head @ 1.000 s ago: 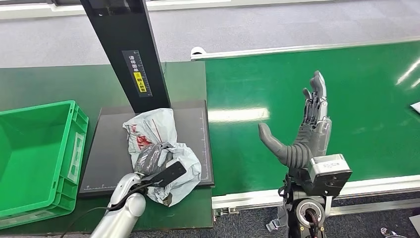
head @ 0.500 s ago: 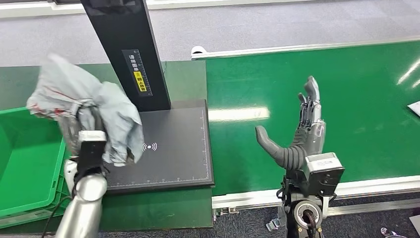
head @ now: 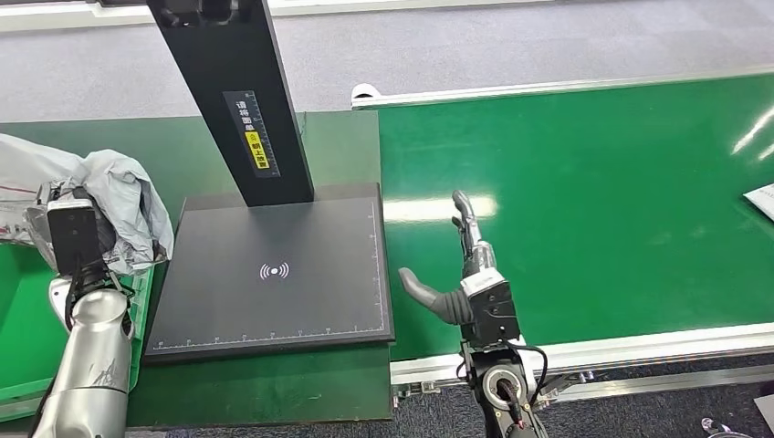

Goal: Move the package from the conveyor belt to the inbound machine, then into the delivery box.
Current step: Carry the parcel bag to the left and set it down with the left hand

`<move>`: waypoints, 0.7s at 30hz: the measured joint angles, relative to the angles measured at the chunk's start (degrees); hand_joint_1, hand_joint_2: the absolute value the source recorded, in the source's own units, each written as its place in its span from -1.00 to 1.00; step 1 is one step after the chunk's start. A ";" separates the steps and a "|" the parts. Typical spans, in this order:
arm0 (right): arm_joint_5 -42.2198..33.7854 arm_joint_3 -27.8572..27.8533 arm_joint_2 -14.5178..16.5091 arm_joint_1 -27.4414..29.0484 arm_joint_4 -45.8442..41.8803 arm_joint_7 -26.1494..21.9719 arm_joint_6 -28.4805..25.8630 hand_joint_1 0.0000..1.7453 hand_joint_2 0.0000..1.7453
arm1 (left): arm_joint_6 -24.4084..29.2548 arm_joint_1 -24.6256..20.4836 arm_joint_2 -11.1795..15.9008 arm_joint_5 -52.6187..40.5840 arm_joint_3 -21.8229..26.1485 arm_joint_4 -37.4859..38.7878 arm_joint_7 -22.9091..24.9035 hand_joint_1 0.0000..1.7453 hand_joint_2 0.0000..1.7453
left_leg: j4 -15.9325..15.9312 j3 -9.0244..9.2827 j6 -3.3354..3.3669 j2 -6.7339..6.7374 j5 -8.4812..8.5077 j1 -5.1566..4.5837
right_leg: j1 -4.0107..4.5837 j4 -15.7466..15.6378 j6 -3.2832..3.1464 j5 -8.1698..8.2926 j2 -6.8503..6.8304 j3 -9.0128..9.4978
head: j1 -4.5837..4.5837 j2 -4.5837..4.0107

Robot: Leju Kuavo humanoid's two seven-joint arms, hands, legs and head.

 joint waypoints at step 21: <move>-0.72 2.70 0.00 -0.16 8.47 0.38 0.23 -1.00 1.00 | 2.16 -12.13 6.62 3.38 8.38 25.81 0.35 0.93 1.00 | -0.02 0.17 -0.03 0.01 0.02 0.05 | 0.05 0.04 -0.04 0.02 0.01 0.14 | 0.00 0.00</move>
